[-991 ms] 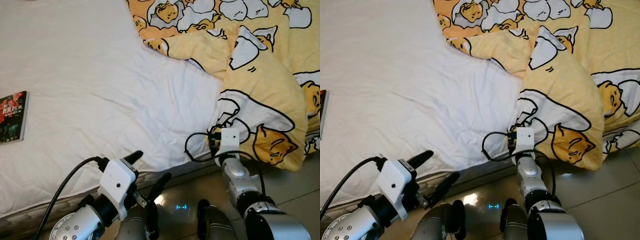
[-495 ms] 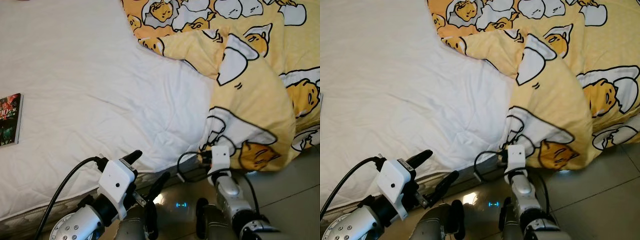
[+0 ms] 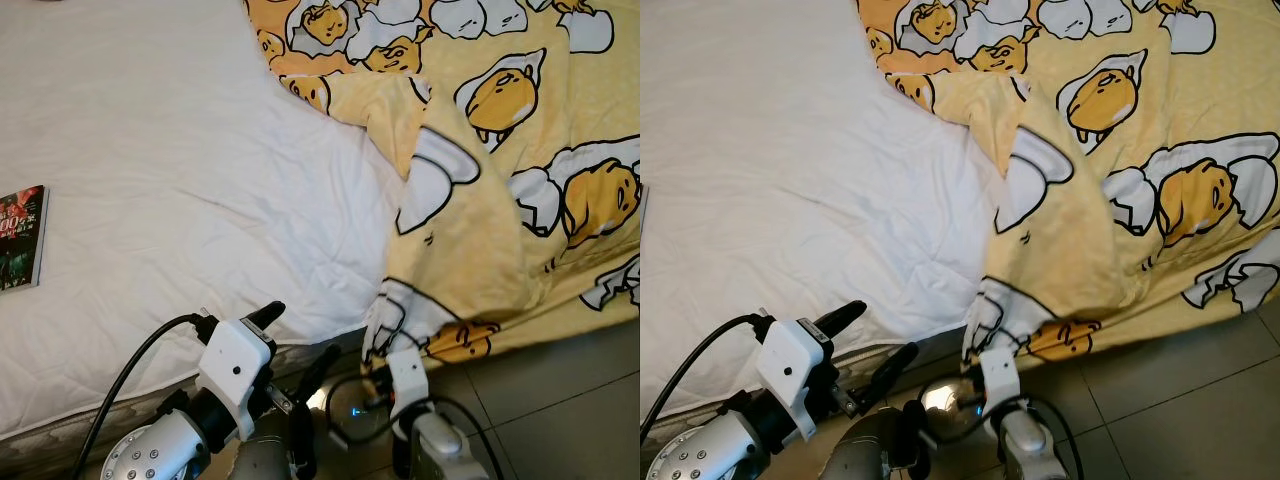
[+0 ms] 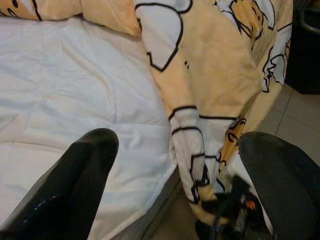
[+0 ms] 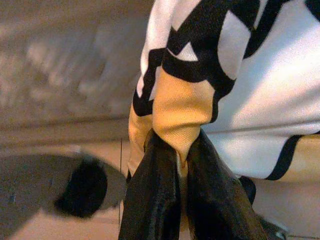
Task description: Clean up the room
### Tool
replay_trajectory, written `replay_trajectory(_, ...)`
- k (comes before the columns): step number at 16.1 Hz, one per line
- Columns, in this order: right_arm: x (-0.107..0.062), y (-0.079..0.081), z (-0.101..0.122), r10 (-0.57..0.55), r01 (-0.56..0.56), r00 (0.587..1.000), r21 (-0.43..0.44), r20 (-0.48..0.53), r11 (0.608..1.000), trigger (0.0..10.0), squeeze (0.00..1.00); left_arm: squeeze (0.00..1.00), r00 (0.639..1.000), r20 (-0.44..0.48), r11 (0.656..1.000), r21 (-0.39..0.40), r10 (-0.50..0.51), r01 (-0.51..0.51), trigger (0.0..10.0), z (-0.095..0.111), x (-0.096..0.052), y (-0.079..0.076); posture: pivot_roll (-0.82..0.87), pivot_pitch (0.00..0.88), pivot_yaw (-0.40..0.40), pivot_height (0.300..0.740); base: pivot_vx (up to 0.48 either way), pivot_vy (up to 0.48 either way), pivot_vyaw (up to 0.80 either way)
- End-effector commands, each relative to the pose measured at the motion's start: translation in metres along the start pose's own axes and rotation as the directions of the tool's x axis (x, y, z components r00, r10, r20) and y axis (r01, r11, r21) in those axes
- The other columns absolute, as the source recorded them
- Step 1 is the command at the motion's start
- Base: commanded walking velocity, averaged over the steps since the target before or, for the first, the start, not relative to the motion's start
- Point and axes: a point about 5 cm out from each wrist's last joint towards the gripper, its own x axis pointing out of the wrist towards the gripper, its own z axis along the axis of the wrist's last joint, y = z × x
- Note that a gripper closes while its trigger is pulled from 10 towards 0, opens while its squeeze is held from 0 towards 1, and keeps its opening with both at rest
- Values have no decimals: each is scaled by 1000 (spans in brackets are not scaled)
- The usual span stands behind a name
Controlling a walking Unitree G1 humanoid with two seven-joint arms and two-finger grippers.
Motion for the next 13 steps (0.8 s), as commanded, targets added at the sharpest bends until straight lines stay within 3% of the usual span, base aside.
replay_trajectory(1, -8, 9, -22, 63, -66, 994, -27, -88, 997, 0, 0, 0, 999, -36, 1000, -9, -1, 1, 10000, -8, -2, -1, 183, 286, 129, 740, 0, 0, 0)
replay_trajectory(5, -27, -7, -53, 52, -108, 961, -192, -273, 975, 0, 0, 0, 999, -39, 1000, -15, -1, 1, 10000, -9, -1, -3, 182, 284, 125, 740, 0, 0, 0)
replay_trajectory(7, -31, -11, -59, 39, -112, 950, -219, -310, 969, 0, 0, 0, 999, -39, 1000, -16, -1, 0, 10000, -9, 0, -4, 184, 283, 123, 740, 0, 0, 0)
replay_trajectory(8, -39, -16, -70, 14, -112, 931, -250, -364, 962, 10000, 0, 0, 999, -39, 1000, -19, 1, -2, 10000, -9, 0, -4, 184, 284, 122, 740, 0, 0, 0)
replay_trajectory(12, -47, -26, -79, -58, -42, 917, -242, -394, 969, 10000, 0, 0, 999, -41, 1000, -23, 3, -4, 10000, -10, 0, -4, 184, 283, 123, 740, 0, 0, 0)
replay_trajectory(13, -45, -29, -75, -97, 18, 927, -214, -364, 977, 10000, 827, 0, 999, -41, 1000, -23, 5, -6, 10000, -10, 0, -4, 182, 283, 123, 740, 0, 0, 0)
